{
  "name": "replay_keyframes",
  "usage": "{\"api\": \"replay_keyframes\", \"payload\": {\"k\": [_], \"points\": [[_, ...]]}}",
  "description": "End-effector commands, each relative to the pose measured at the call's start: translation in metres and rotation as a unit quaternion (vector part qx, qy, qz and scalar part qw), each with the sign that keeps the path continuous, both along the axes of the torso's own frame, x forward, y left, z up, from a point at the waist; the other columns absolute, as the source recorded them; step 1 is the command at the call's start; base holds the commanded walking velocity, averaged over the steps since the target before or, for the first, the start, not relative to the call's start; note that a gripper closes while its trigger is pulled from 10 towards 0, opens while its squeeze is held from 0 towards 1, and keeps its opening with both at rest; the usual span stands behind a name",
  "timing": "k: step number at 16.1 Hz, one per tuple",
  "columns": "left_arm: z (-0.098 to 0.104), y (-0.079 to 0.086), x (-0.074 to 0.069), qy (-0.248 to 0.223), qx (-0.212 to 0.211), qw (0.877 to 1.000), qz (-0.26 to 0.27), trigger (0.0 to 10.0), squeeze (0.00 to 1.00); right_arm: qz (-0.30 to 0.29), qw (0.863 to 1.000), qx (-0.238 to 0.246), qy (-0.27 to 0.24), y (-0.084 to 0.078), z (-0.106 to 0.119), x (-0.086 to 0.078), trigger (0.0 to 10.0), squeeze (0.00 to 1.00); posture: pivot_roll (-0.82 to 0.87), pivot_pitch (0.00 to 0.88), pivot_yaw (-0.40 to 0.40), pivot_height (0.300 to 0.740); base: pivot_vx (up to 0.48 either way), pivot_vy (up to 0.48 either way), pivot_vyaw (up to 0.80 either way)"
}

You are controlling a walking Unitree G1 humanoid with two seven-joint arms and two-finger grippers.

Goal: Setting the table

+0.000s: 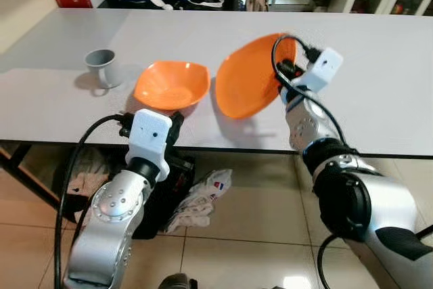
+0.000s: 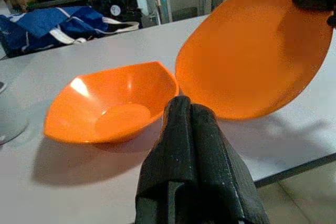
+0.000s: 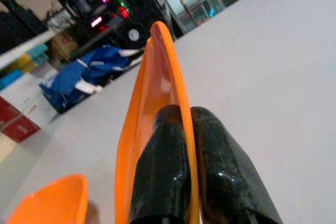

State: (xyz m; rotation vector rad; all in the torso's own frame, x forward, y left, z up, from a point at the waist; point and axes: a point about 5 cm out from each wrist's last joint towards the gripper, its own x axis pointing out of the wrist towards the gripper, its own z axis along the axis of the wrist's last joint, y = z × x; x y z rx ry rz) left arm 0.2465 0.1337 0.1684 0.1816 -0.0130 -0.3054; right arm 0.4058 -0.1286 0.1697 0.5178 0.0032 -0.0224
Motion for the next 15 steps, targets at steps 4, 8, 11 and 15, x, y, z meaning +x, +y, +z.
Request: {"api": "replay_keyframes", "payload": {"k": [4, 8, 11, 15], "points": [[0.005, 0.001, -0.003, 0.023, -0.027, 0.999, -0.006, 10.0, 0.00, -0.012, 0.998, -0.068, 0.009, -0.005, -0.010, -0.004, 0.0, 0.00, 0.24, 0.018, 0.058, 0.740, 0.000, 0.000, 0.00], [0.010, 0.000, -0.012, 0.047, -0.025, 0.997, -0.048, 10.0, 0.00, -0.013, 0.994, -0.097, 0.039, -0.006, -0.026, -0.010, 0.0, 0.00, 0.26, 0.030, 0.067, 0.740, 0.000, 0.000, 0.00], [0.014, 0.001, -0.016, 0.054, -0.025, 0.997, -0.051, 10.0, 0.00, -0.015, 0.991, -0.121, 0.055, -0.007, -0.033, -0.012, 0.0, 0.00, 0.28, 0.042, 0.076, 0.740, 0.000, 0.000, 0.00], [0.017, 0.002, -0.022, 0.063, -0.020, 0.997, -0.049, 10.0, 0.00, -0.008, 0.983, -0.167, 0.075, -0.004, -0.039, -0.014, 10.0, 0.00, 0.30, 0.064, 0.081, 0.740, 0.000, 0.000, 0.00]]}}
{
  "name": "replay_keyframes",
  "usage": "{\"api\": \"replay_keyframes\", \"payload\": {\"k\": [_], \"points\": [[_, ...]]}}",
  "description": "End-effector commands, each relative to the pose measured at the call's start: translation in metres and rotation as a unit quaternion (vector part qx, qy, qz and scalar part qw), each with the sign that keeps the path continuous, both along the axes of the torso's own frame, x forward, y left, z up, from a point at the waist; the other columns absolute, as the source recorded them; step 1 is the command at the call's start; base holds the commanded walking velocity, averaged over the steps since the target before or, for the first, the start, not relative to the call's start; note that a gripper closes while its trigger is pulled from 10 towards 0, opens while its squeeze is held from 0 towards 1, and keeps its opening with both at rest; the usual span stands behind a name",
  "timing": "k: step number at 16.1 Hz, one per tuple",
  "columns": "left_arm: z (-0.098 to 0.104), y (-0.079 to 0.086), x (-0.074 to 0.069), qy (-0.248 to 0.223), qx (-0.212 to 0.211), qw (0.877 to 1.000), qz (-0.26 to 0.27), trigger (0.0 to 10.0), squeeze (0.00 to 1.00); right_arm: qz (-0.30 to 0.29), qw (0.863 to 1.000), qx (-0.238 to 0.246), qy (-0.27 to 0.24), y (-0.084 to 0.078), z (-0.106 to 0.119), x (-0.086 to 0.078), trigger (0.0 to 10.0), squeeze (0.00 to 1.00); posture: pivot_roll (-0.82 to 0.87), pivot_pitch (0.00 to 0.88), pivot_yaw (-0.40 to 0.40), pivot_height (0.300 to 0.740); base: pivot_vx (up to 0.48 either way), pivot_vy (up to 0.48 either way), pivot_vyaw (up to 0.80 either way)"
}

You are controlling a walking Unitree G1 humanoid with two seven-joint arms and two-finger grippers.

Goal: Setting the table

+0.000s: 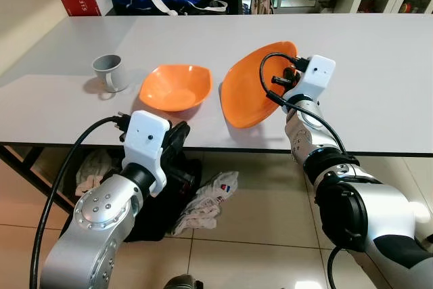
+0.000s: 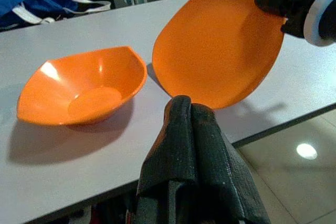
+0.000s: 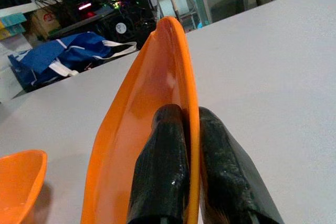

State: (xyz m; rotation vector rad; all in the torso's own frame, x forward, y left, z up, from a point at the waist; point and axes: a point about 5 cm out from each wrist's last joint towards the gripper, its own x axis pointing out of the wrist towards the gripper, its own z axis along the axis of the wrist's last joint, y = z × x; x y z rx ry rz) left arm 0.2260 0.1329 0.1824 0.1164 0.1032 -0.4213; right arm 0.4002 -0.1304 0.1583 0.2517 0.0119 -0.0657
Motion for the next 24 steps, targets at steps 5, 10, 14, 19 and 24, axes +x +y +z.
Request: {"api": "replay_keyframes", "payload": {"k": [5, 10, 14, 19, 24], "points": [[0.006, 0.001, -0.006, 0.000, 0.004, 1.000, 0.006, 10.0, 0.00, 0.003, 0.990, -0.111, 0.086, 0.003, -0.031, -0.009, 10.0, 0.00, 0.31, 0.079, 0.081, 0.740, 0.000, 0.000, 0.00], [0.010, -0.008, 0.000, -0.004, -0.012, 1.000, 0.001, 10.0, 0.00, 0.019, 0.989, -0.111, 0.096, 0.012, -0.034, -0.010, 10.0, 0.00, 0.30, 0.081, 0.066, 0.740, 0.000, 0.000, 0.00], [0.010, -0.013, 0.000, -0.004, -0.014, 1.000, -0.003, 10.0, 0.00, 0.017, 0.987, -0.117, 0.112, 0.012, -0.039, -0.012, 10.0, 0.00, 0.30, 0.089, 0.067, 0.740, 0.000, 0.000, 0.00], [0.007, -0.016, 0.002, -0.004, -0.014, 1.000, 0.004, 10.0, 0.00, 0.039, 0.983, -0.135, 0.115, 0.021, -0.040, -0.013, 10.0, 0.00, 0.28, 0.097, 0.056, 0.740, 0.000, 0.000, 0.00], [0.005, -0.026, -0.002, -0.001, -0.032, 0.999, 0.005, 10.0, 0.00, 0.063, 0.975, -0.177, 0.122, 0.026, -0.042, -0.014, 10.0, 0.00, 0.25, 0.131, 0.044, 0.740, 0.000, 0.000, 0.00]]}}
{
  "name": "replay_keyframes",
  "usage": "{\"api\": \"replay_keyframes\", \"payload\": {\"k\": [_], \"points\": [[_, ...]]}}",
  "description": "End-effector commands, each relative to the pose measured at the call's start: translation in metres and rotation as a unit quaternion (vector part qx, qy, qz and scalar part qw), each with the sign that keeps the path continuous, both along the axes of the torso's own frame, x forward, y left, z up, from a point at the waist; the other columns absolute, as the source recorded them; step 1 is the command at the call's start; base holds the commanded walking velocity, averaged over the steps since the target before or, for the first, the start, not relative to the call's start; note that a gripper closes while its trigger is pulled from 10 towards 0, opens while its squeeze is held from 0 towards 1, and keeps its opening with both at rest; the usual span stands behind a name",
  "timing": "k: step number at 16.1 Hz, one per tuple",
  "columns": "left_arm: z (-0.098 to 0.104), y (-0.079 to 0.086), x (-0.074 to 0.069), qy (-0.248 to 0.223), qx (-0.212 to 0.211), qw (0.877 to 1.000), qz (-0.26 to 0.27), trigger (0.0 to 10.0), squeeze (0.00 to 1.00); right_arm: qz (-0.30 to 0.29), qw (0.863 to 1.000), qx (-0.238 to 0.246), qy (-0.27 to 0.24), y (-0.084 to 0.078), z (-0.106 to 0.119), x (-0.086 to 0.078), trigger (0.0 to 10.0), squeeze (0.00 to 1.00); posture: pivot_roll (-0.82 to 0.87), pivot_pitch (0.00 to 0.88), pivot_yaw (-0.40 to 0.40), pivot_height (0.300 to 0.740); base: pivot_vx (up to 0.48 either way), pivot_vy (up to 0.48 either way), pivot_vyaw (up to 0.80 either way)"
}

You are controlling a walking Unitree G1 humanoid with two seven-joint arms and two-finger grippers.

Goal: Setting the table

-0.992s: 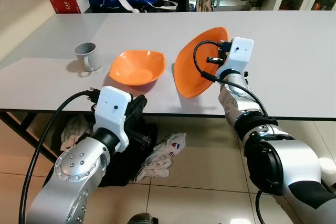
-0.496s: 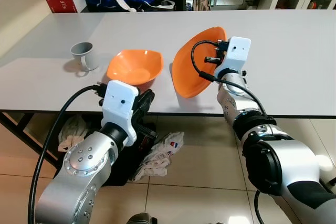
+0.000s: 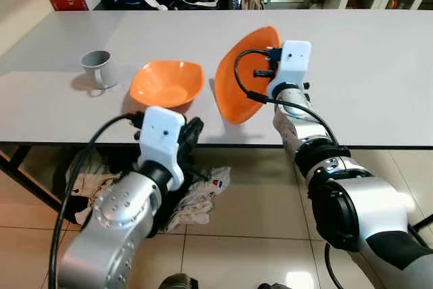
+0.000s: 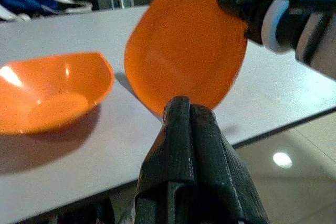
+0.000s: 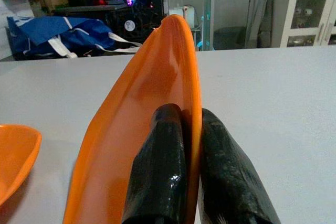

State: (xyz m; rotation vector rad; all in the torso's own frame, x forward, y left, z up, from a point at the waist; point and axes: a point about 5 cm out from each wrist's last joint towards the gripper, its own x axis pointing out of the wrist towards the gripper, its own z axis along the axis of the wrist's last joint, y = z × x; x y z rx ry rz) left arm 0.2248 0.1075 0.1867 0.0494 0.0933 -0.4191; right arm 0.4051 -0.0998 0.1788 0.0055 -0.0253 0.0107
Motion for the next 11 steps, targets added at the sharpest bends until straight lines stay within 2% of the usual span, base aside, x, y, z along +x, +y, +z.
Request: {"api": "replay_keyframes", "payload": {"k": [1, 3, 5, 7, 9, 11], "points": [[-0.001, -0.001, -0.003, 0.000, 0.002, 1.000, 0.002, 10.0, 0.00, 0.006, 0.988, -0.062, 0.141, -0.006, -0.063, -0.019, 10.0, 0.00, 0.26, 0.141, 0.045, 0.740, 0.000, 0.000, 0.00], [-0.001, 0.000, -0.003, 0.001, 0.004, 1.000, 0.006, 10.0, 0.00, 0.002, 0.989, -0.064, 0.137, -0.008, -0.063, -0.019, 10.0, 0.00, 0.25, 0.145, 0.046, 0.740, 0.000, 0.000, 0.00], [-0.002, -0.001, 0.000, -0.003, 0.010, 1.000, 0.007, 10.0, 0.00, -0.007, 0.992, -0.072, 0.105, -0.012, -0.052, -0.014, 10.0, 0.00, 0.23, 0.141, 0.045, 0.740, 0.000, 0.000, 0.00], [-0.005, -0.001, 0.005, -0.005, 0.010, 1.000, 0.008, 10.0, 0.00, -0.024, 0.997, -0.071, 0.029, -0.018, -0.019, -0.003, 10.0, 0.00, 0.20, 0.122, 0.041, 0.740, 0.000, 0.000, 0.00], [-0.008, -0.003, 0.014, -0.015, 0.013, 1.000, 0.006, 10.0, 0.00, -0.038, 0.996, -0.061, -0.054, -0.024, 0.025, 0.007, 10.0, 0.00, 0.17, 0.093, 0.035, 0.740, 0.000, 0.000, 0.00], [-0.008, -0.004, 0.019, -0.019, 0.013, 1.000, 0.007, 10.0, 0.00, -0.040, 0.992, -0.065, -0.102, -0.025, 0.048, 0.010, 10.0, 0.00, 0.15, 0.066, 0.029, 0.740, 0.000, 0.000, 0.00]]}}
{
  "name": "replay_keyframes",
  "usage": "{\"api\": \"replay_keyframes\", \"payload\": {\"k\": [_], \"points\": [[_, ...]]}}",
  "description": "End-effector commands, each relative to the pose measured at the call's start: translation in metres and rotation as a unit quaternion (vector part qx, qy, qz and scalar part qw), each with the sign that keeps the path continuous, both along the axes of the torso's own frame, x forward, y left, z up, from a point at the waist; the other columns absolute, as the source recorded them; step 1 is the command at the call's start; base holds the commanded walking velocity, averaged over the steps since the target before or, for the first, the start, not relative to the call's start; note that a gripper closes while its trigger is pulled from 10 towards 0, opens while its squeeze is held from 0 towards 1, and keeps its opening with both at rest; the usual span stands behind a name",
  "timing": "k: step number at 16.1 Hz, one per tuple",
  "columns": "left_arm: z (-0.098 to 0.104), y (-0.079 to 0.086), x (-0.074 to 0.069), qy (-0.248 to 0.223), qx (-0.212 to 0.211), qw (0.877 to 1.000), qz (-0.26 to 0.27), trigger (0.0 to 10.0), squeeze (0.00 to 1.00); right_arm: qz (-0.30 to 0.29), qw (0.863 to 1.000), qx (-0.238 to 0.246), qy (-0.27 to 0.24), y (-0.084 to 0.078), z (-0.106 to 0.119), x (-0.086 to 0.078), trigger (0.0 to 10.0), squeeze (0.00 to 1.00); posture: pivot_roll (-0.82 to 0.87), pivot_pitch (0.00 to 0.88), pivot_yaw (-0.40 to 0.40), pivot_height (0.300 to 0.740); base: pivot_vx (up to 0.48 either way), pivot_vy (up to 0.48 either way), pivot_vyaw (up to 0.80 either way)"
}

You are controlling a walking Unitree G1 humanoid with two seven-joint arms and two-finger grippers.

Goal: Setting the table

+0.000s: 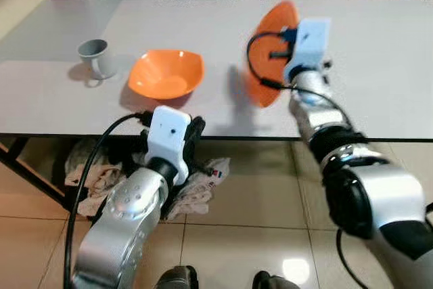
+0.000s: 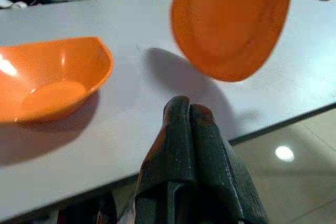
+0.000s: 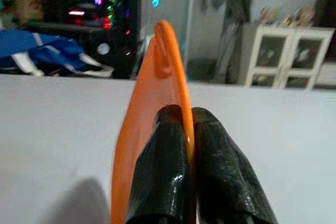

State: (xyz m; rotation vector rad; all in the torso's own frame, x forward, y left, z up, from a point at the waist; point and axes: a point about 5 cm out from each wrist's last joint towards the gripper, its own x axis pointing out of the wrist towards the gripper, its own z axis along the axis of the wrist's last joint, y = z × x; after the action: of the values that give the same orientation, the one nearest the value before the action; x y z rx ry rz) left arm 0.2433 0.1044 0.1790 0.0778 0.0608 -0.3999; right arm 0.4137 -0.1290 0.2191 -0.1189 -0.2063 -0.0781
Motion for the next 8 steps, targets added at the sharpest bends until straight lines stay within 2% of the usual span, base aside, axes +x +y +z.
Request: {"api": "replay_keyframes", "payload": {"k": [1, 3, 5, 8], "points": [[-0.002, 0.000, 0.004, -0.005, 0.006, 1.000, 0.001, 10.0, 0.00, 0.002, 0.998, -0.008, -0.056, 0.002, 0.027, 0.002, 10.0, 0.00, 0.15, 0.048, 0.026, 0.740, 0.000, 0.000, 0.00], [-0.007, 0.005, 0.012, -0.011, 0.012, 1.000, 0.015, 10.0, 0.00, 0.007, 0.991, -0.021, -0.131, -0.001, 0.057, 0.000, 10.0, 0.00, 0.13, 0.019, 0.021, 0.740, 0.000, 0.000, 0.00], [-0.016, 0.012, 0.020, -0.012, 0.011, 0.999, 0.037, 10.0, 0.00, 0.014, 0.976, -0.043, -0.212, -0.003, 0.084, -0.007, 10.0, 0.00, 0.10, 0.000, 0.013, 0.740, 0.000, 0.000, 0.00], [-0.026, 0.022, 0.029, -0.009, -0.002, 0.997, 0.076, 10.0, 0.00, 0.021, 0.964, -0.069, -0.256, -0.005, 0.100, -0.012, 10.0, 0.00, 0.08, 0.000, 0.004, 0.740, 0.000, 0.000, 0.00]]}}
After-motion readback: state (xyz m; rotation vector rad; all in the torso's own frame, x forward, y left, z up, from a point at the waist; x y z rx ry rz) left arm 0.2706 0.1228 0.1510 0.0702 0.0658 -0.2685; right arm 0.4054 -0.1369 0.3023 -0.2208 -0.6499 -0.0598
